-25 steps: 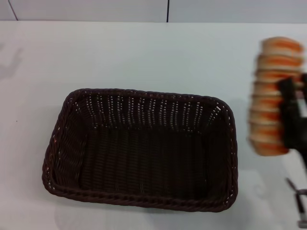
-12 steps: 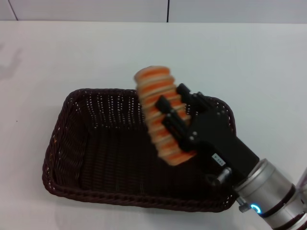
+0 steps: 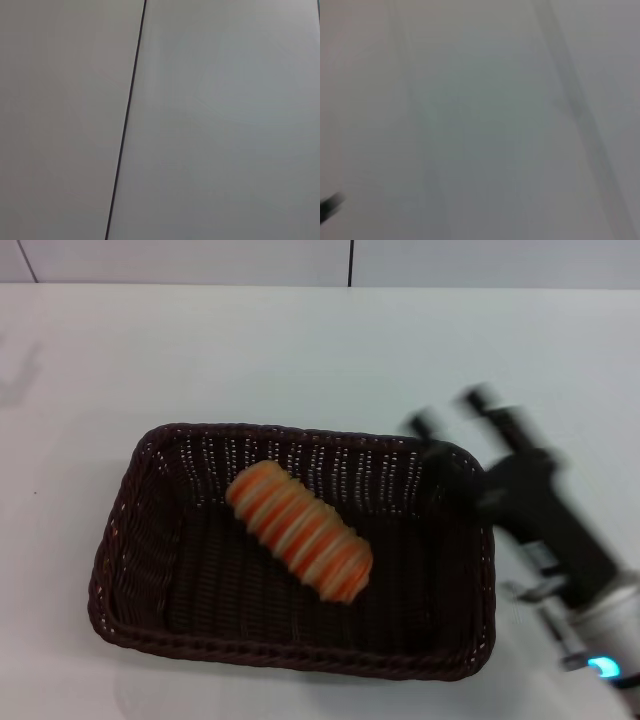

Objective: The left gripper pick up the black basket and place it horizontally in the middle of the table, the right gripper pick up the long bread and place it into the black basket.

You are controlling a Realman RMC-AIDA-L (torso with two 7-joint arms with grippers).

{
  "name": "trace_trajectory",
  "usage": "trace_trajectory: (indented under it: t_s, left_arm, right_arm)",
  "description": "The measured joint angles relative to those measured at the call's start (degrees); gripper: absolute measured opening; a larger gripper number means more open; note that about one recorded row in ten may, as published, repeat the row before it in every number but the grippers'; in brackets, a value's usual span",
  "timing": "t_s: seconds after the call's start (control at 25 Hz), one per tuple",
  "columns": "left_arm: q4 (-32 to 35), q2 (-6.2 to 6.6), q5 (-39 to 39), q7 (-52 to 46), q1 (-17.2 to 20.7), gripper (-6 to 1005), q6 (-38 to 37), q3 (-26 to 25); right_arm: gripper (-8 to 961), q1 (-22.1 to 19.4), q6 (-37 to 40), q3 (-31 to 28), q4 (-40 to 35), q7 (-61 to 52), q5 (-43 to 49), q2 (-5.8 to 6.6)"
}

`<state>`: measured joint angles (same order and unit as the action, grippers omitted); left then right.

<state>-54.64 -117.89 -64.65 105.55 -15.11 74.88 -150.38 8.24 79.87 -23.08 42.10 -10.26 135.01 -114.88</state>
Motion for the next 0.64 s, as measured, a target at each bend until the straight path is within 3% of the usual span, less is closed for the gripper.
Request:
trace_trajectory:
  t_s: [0.04, 0.12, 0.2, 0.24, 0.32, 0.4, 0.64]
  left_arm:
    - [0.00, 0.00, 0.00, 0.00, 0.00, 573, 0.00, 0.00]
    - [0.26, -0.04, 0.02, 0.00, 0.29, 573, 0.19, 0.00]
    - [0.47, -0.06, 0.06, 0.00, 0.40, 573, 0.23, 0.00]
    - [1.72, -0.11, 0.27, 0.12, 0.77, 573, 0.36, 0.00]
    - [2.94, -0.15, 0.42, 0.39, 0.94, 573, 0.49, 0.00]
    - [2.94, -0.15, 0.42, 0.39, 0.94, 573, 0.49, 0.00]
    - [12.08, -0.26, 2.31, 6.12, 1.22, 573, 0.17, 0.00]
  right_arm:
    - [770, 0.00, 0.00, 0.00, 0.00, 0.00, 0.00, 0.00]
    - [770, -4.20, 4.53, -6.05, -2.12, 0.01, -0.15, -0.40]
    - [770, -9.00, 11.25, -15.89, -6.52, 0.04, -0.25, -2.05]
    - [770, -9.00, 11.25, -15.89, -6.52, 0.04, -0.25, -2.05]
    - [770, -10.32, 15.68, -22.34, -11.12, 0.08, -0.27, -3.66]
    - [770, -10.16, 17.92, -25.98, -14.56, 0.94, -1.00, -4.43]
    - [770, -8.40, 18.18, -26.71, -17.19, 6.24, -6.74, -4.47]
